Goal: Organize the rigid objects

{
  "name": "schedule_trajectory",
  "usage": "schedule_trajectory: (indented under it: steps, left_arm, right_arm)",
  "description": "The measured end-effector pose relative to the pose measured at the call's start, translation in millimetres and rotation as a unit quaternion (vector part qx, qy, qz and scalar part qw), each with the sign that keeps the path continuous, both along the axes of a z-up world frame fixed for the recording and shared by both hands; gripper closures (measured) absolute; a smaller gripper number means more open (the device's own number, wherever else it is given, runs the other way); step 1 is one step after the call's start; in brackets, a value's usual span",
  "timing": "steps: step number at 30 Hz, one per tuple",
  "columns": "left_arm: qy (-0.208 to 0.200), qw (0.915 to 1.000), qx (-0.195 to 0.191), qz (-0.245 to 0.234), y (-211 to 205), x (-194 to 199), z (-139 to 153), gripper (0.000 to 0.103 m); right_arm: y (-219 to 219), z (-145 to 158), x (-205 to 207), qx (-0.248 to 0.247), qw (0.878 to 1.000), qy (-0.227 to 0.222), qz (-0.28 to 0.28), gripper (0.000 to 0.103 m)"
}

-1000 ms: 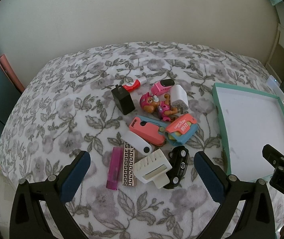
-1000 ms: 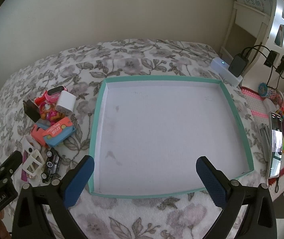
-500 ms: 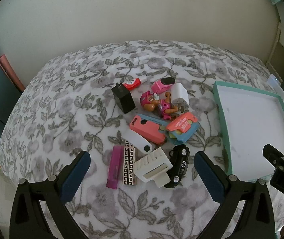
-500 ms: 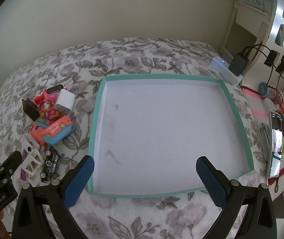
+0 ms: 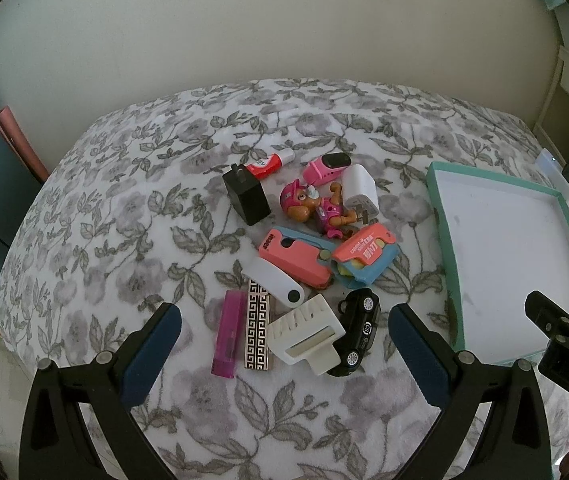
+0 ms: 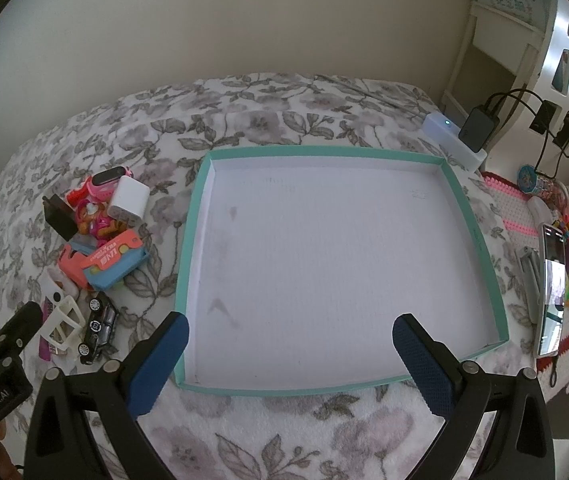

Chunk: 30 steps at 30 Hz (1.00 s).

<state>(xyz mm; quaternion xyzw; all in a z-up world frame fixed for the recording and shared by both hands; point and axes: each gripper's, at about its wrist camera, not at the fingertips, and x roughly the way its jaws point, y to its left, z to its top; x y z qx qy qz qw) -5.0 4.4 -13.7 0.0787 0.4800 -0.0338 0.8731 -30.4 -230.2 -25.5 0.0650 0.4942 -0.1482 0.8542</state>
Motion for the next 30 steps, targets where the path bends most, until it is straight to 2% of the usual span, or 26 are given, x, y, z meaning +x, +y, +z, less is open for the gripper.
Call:
schedule_trajectory:
  steps: [23,30]
  left_arm:
    - [0.004,1.0,0.002,0.002,0,3,0,0.0]
    - [0.012,0.9994,-0.009,0.032,27,23,10,0.0]
  right_arm:
    - [3,-1,1,-0.003,1.0,0.005,0.007,0.0]
    - [8,9,2,0.004,1.0,-0.016,0.02,0.0]
